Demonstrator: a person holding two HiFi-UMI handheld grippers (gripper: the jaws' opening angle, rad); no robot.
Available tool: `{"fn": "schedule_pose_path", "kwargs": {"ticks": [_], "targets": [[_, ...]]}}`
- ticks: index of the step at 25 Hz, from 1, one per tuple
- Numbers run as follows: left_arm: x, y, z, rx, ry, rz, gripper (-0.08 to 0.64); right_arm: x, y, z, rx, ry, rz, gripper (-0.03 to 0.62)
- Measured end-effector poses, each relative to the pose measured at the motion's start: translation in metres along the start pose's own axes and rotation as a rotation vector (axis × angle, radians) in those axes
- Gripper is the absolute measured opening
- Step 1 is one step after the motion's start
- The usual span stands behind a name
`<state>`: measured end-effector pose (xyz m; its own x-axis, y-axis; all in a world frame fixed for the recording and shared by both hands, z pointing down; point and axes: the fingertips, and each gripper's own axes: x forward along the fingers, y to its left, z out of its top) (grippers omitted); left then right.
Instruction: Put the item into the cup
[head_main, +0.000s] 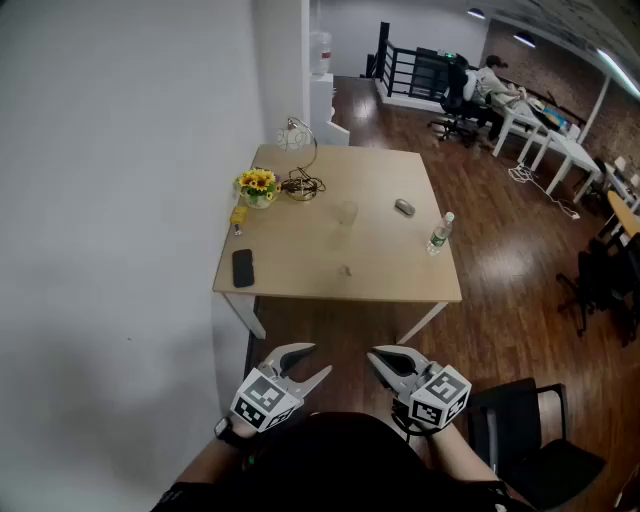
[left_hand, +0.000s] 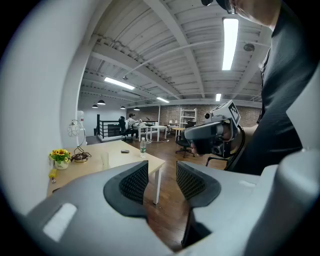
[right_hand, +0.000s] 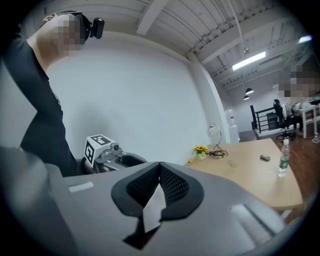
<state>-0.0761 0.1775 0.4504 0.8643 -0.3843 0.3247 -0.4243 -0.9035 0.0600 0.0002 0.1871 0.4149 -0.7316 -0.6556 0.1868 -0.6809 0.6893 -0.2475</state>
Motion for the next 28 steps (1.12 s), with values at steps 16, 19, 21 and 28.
{"fn": "schedule_pose_path", "kwargs": {"ticks": [16, 19, 21, 28], "targets": [[-0.002, 0.038, -0.022, -0.029, 0.018, -0.018, 0.169, 0.04, -0.015, -0.006, 0.012, 0.018, -0.027, 0.008], [0.004, 0.046, -0.023, -0.038, 0.017, -0.02, 0.169, 0.046, -0.023, -0.01, 0.019, 0.03, -0.024, 0.008], [0.01, 0.055, -0.023, -0.041, 0.017, -0.017, 0.166, 0.054, -0.032, -0.01, 0.023, 0.036, -0.022, 0.008], [0.051, 0.094, -0.022, -0.069, 0.054, -0.007, 0.166, 0.08, -0.088, -0.005, 0.02, 0.053, 0.003, 0.008]]}}
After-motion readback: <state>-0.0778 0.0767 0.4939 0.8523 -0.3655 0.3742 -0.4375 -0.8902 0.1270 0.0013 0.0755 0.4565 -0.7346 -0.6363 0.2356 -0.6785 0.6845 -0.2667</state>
